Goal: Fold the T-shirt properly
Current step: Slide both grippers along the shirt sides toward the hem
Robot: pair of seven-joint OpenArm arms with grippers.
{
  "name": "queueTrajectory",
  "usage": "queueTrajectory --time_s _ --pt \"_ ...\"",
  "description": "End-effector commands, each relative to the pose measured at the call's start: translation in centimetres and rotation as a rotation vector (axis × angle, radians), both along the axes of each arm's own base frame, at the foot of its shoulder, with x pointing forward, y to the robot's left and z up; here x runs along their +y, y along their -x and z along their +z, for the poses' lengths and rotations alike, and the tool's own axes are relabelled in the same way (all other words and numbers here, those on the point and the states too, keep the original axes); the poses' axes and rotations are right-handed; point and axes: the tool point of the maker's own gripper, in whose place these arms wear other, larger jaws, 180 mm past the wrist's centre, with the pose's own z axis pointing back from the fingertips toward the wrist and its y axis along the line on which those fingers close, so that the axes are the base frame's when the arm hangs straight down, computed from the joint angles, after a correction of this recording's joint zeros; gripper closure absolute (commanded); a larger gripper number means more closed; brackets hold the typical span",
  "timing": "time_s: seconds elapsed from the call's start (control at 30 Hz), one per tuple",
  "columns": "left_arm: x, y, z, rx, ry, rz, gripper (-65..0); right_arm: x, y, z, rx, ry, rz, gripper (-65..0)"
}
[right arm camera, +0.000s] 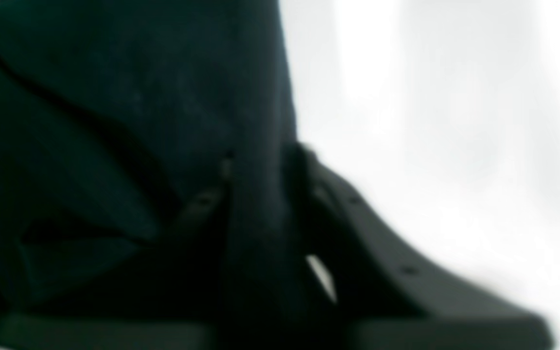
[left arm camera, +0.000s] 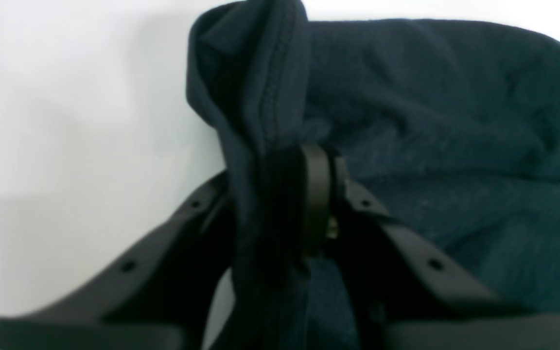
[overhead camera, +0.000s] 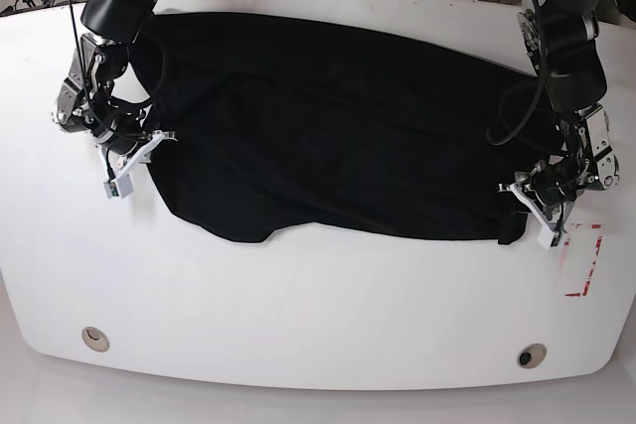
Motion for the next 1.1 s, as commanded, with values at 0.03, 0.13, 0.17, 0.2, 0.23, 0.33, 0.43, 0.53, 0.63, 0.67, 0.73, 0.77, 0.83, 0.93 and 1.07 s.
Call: queueTrajectory --time_s 0.03,0.13,0.17,0.2,0.23,0.33,0.43,0.53,0.63,0.67,0.73,0.77,0.83,0.93,1.07 --pt "0.7 0.8 -0.6 0.059 -0.046 -0.018 -1.5 -0.7 -1.2 1.4 -0.040 0.017 -0.003 -2.5" --pt "0.8 0.9 -0.6 0.062 -0.052 -0.019 0.0 -0.8 -1.2 1.5 -0.042 0.019 -0.003 -4.4" --pt "0.9 0.9 -0.7 0.066 -0.059 -0.021 0.0 -0.8 -1.3 1.5 -0.043 0.019 -0.003 -4.1" --pt "1.0 1.0 -0.8 0.072 -0.069 -0.024 0.0 -0.8 -1.3 1.5 -0.043 0.019 -0.003 -4.0" --pt "1.0 1.1 -1.0 0.078 -0.078 -0.027 0.0 -0.8 -1.3 1.5 -0.043 0.019 -0.003 -4.0" --pt "1.2 1.3 -1.2 0.092 -0.105 -0.036 0.0 -0.9 -1.5 1.8 -0.049 0.022 -0.004 -9.5" --pt "1.2 1.4 -1.3 0.095 -0.109 -0.040 0.0 -0.9 -1.5 1.7 -0.048 0.022 -0.004 -24.3" --pt "1.2 1.4 -1.3 0.095 -0.109 -0.040 0.0 -1.5 -1.5 1.9 -0.051 0.032 -0.007 -39.0" --pt "1.2 1.4 -1.3 0.094 -0.109 -0.042 0.0 -1.6 -1.7 2.1 -0.056 0.035 -0.009 -42.0" --pt "1.2 1.7 -1.5 0.101 -0.109 -0.042 0.0 -1.6 -2.1 2.5 -0.067 0.035 -0.010 -42.0" --pt "1.1 2.0 -1.9 0.109 -0.107 -0.042 0.0 -1.7 -2.5 2.8 -0.082 0.033 -0.014 -41.7" --pt "1.1 2.1 -1.9 0.110 -0.107 -0.044 0.0 -1.8 -2.7 3.0 -0.093 0.032 -0.017 -41.2" --pt "1.1 2.2 -2.0 0.112 -0.107 -0.044 0.0 -1.9 -2.9 2.7 -0.087 0.029 -0.023 -40.7" --pt "1.1 2.2 -2.0 0.113 -0.107 -0.046 0.0 -2.2 -3.2 2.0 -0.064 0.037 -0.030 -40.7" --pt "1.1 2.2 -2.0 0.113 -0.107 -0.046 0.0 -2.4 -3.4 1.3 -0.047 0.039 -0.041 -38.8"
